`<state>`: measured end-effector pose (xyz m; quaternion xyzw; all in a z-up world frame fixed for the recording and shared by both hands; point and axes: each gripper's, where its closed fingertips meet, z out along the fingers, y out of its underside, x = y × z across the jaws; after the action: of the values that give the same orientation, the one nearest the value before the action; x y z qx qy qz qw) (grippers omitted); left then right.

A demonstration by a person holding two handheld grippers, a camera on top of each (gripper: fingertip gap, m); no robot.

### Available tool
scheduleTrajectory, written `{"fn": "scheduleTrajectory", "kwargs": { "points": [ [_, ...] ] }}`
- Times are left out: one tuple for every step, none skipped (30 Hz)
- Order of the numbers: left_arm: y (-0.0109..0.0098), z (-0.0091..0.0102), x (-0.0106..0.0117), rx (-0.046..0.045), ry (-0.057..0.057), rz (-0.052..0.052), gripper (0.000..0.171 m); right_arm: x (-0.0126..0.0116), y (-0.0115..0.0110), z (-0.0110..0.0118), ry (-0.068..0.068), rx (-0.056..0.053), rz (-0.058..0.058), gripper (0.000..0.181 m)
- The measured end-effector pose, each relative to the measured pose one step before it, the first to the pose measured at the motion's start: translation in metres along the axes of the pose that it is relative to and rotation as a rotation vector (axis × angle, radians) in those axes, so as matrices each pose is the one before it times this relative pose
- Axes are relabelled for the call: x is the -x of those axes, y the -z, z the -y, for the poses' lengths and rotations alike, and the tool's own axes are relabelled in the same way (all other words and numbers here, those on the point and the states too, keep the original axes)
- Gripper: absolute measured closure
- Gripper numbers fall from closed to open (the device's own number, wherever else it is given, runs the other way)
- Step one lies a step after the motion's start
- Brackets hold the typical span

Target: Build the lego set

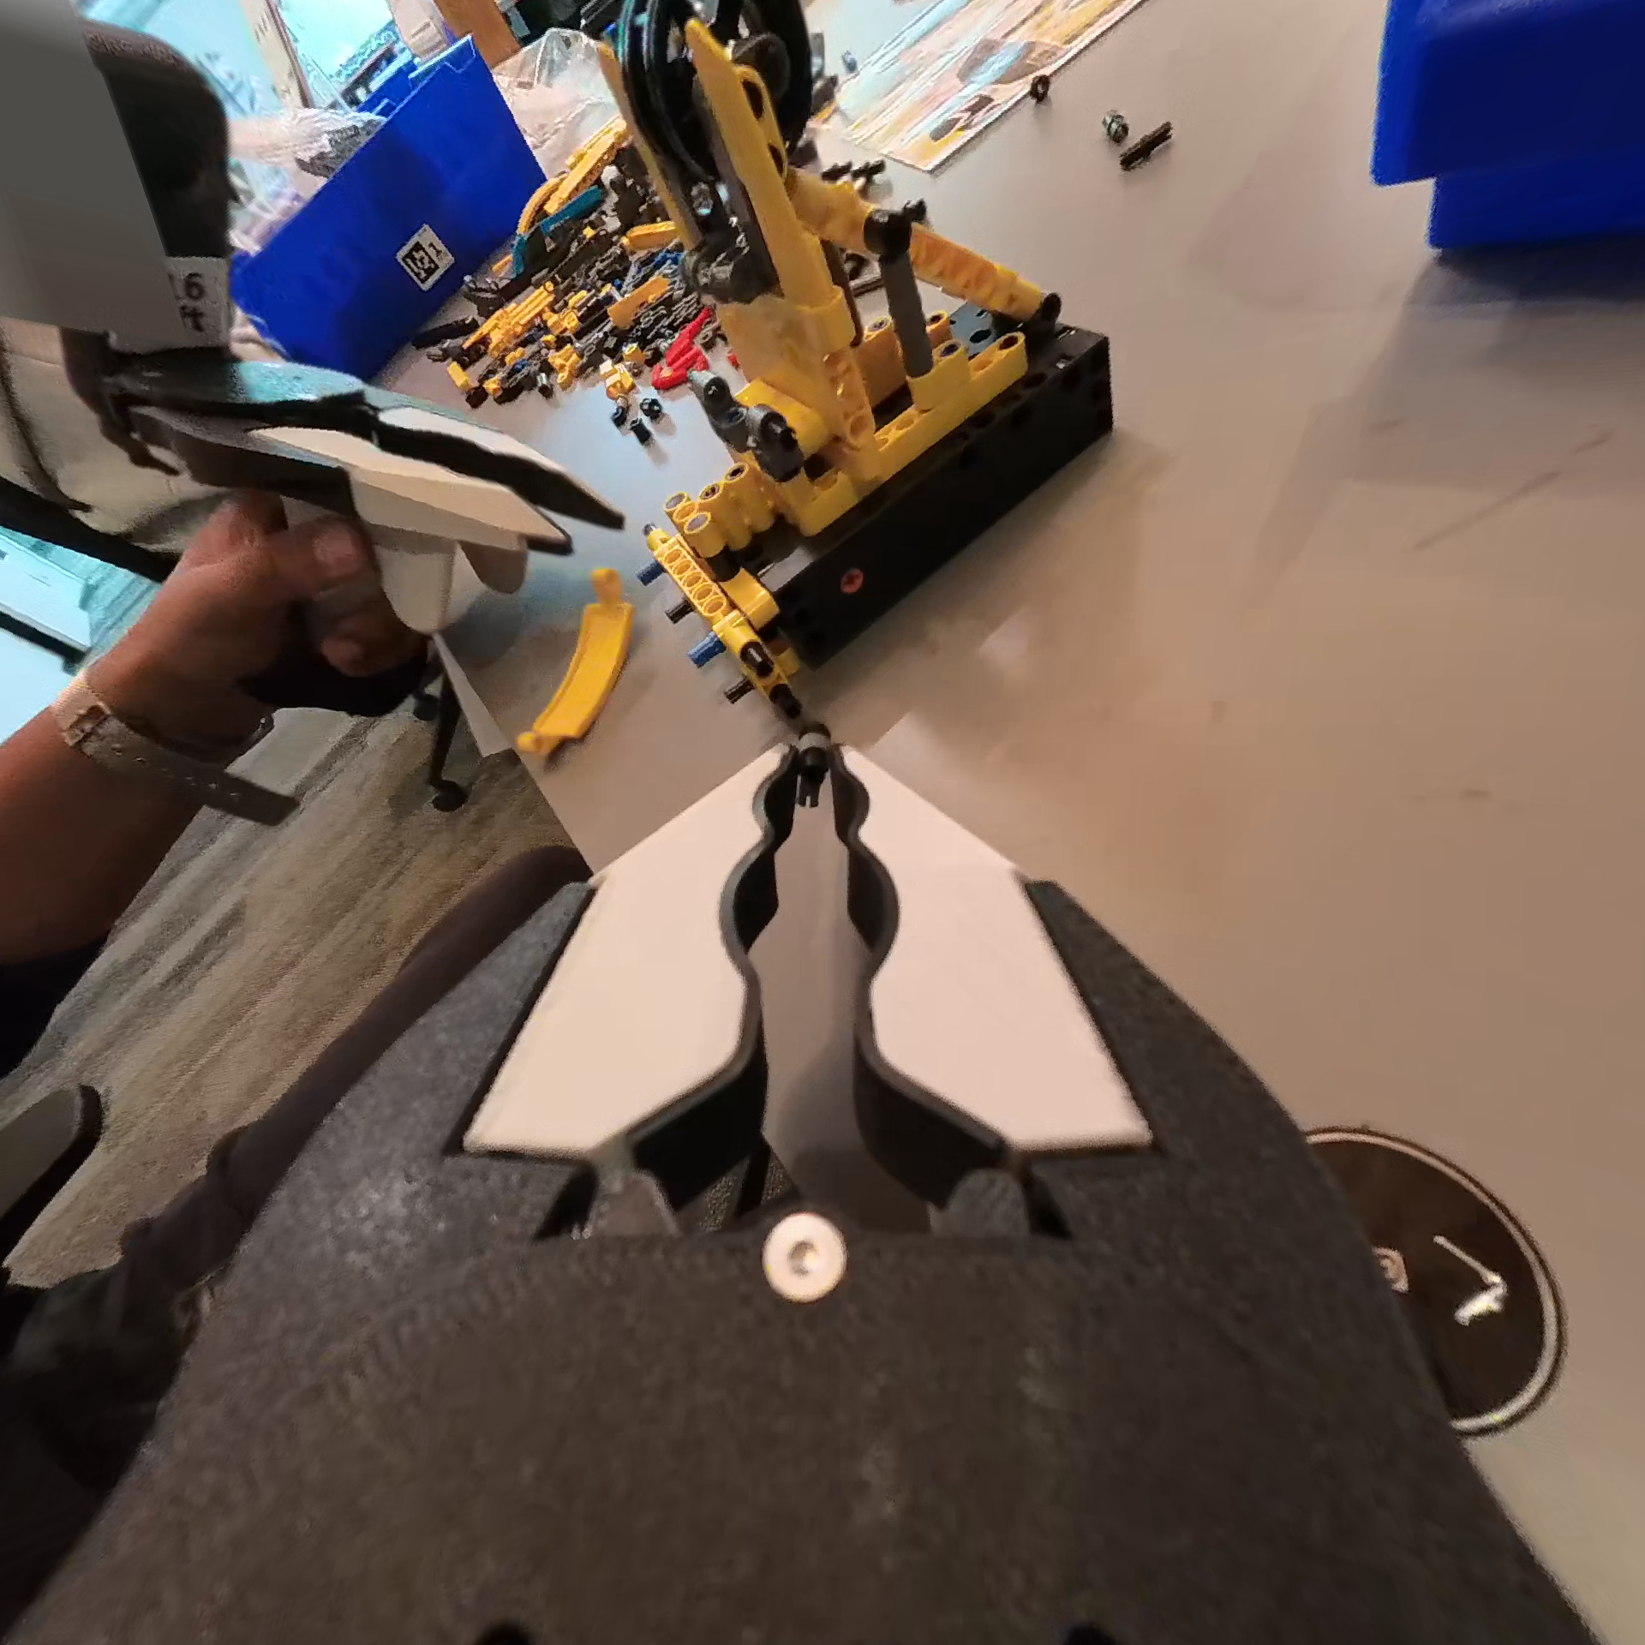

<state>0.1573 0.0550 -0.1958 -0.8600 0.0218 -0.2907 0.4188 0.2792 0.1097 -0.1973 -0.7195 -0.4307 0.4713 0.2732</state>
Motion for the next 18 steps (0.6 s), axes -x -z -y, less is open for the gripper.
{"fn": "scheduleTrajectory", "kwargs": {
  "points": [
    [0.00572, 0.00252, -0.00043, -0.02528, -0.0138, 0.0094, 0.143, -0.00001, 0.00015, -0.00049, -0.005, 0.007, 0.0046, 0.174],
    [0.0065, 0.00277, -0.00112, -0.03345, -0.0087, 0.0058, 0.143, -0.00032, 0.00021, -0.00058, -0.002, 0.0098, 0.0019, 0.174],
    [0.00705, 0.0026, -0.0017, -0.03963, -0.0013, 0.0029, 0.143, -0.00119, 0.00043, -0.00069, -0.0002, 0.0109, -0.0037, 0.174],
    [0.00756, 0.00192, -0.00272, -0.04285, 0.0067, -0.0014, 0.144, -0.00142, 0.00036, -0.00059, -0.0001, 0.0117, -0.0052, 0.174],
    [0.00766, 0.00093, -0.00382, -0.04646, 0.009, -0.005, 0.144, -0.00082, 0.00006, -0.00064, -0.0004, 0.013, -0.0007, 0.174],
    [0.00798, -0.00092, -0.00469, -0.04406, 0.0051, -0.0063, 0.144, -0.00042, -0.00018, -0.00083, -0.0031, 0.0137, 0.0021, 0.174],
    [0.00822, -0.00229, -0.00458, -0.04263, -0.0033, -0.0006, 0.144, -0.00057, -0.00054, -0.0005, -0.0042, 0.0134, 0.0012, 0.174],
    [0.00832, -0.00438, -0.00364, -0.03286, -0.006, 0.0085, 0.144, -0.00105, -0.00058, -0.0001, -0.0003, 0.012, -0.0027, 0.174],
    [0.00871, -0.00532, -0.00375, -0.0285, -0.0113, 0.0105, 0.144, -0.00157, -0.00055, -0.00005, 0.0027, 0.011, -0.0087, 0.174],
    [0.00883, -0.00552, -0.00309, -0.02819, -0.0092, 0.0163, 0.144, -0.00214, -0.00035, -0.00003, 0.0026, 0.011, -0.0146, 0.174],
    [0.0088, -0.00697, -0.00283, -0.01714, -0.0024, 0.0166, 0.144, -0.00238, -0.0002, -0.00013, 0.0039, 0.01, -0.019, 0.173],
    [0.00842, -0.00773, -0.0026, -0.01158, 0.0004, 0.0143, 0.144, -0.00216, 0.0, -0.00024, 0.0061, 0.0099, -0.0199, 0.171],
    [0.00779, -0.00856, -0.00307, -0.00611, 0.0017, 0.0085, 0.144, -0.00192, 0.0002, -0.00044, 0.0068, 0.0101, -0.0188, 0.169],
    [0.0072, -0.00933, -0.00276, 0.00129, 0.0003, 0.0051, 0.144, -0.00177, 0.00023, -0.00055, 0.0044, 0.009, -0.0164, 0.166],
    [0.00612, -0.01025, -0.00107, 0.00902, 0.0021, 0.0106, 0.144, -0.00172, 0.00056, -0.00032, 0.0007, 0.0067, -0.0159, 0.162],
    [0.00535, -0.01042, -0.00012, 0.01428, 0.0037, 0.0109, 0.144, -0.00275, 0.00122, 0.00005, 0.0012, 0.0017, -0.0224, 0.159],
    [0.00511, -0.00902, 0.00058, 0.00592, 0.005, 0.0115, 0.144, -0.00317, 0.0024, 0.0006, 0.0052, -0.0065, -0.0302, 0.159],
    [0.00489, -0.00761, 0.00068, -0.0028, 0.0088, 0.0087, 0.144, -0.00116, 0.00398, 0.0015, 0.008, -0.0158, -0.0249, 0.159]
  ]
}}
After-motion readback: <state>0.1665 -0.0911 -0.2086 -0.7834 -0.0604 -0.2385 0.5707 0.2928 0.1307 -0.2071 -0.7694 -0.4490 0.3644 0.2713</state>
